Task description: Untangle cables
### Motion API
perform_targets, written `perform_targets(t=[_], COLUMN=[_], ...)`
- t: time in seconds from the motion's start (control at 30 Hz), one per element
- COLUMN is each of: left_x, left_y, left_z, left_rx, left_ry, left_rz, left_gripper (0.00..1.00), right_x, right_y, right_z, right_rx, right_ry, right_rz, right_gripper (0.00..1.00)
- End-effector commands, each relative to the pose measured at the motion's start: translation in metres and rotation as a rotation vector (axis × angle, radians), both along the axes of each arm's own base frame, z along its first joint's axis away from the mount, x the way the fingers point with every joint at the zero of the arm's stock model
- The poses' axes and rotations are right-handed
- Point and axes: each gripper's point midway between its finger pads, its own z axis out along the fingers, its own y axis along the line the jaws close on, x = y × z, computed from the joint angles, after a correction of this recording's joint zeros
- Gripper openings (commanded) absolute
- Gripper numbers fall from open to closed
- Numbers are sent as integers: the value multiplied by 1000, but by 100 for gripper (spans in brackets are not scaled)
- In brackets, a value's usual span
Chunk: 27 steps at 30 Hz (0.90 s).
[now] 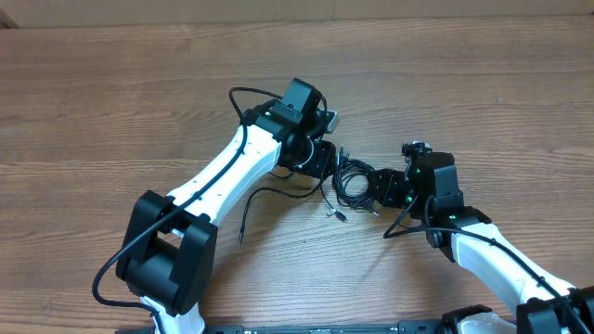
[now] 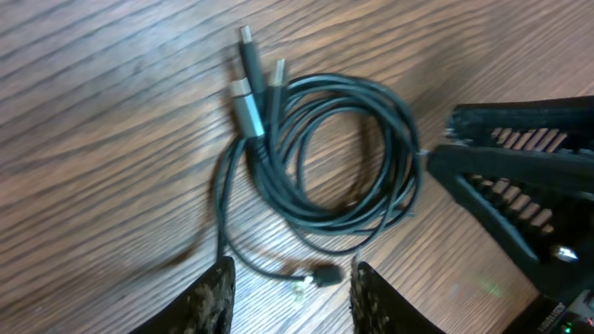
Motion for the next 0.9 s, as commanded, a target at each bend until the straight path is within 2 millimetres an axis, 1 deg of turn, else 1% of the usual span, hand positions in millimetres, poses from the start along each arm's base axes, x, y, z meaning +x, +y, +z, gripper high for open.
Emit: perform_targets(t=[0.0, 0.1, 0.2, 0.3, 0.43, 0.53, 0.6, 0.83, 0.87], left_x=[-7, -10, -10, -11, -14, -14, -14, -20, -20], left_y=[-11, -14, -15, -15, -17, -14, -9, -5, -4], left_z=[-3, -4, -6, -8, -9, -14, -19, -32, -35], left_rx=[-16, -5, 17, 30, 27, 45, 71, 110, 114], left_ry=[42, 69, 80, 98, 141, 174, 189, 246, 254], left_rz=[27, 88, 144, 199, 267, 332, 372, 418, 425], left_gripper=[44, 45, 45, 45, 45, 45, 46, 51, 50], right_x=[4, 2, 3, 5, 6, 4, 2, -6, -8], right_y=[-6, -6, -2, 3, 4, 8, 14, 13, 13], right_z=[-10, -22, -27, -26, -25, -24, -23, -29, -30], right_rx=[-36, -42, -26, -5, 1, 20, 47, 45, 43], right_ry=[19, 54, 60, 52, 47, 51, 58, 101, 111], right_rz=[-24, -21, -6, 12, 15, 34, 59, 62, 62], right_gripper=[42, 42, 38, 36, 28, 24, 24, 25, 25])
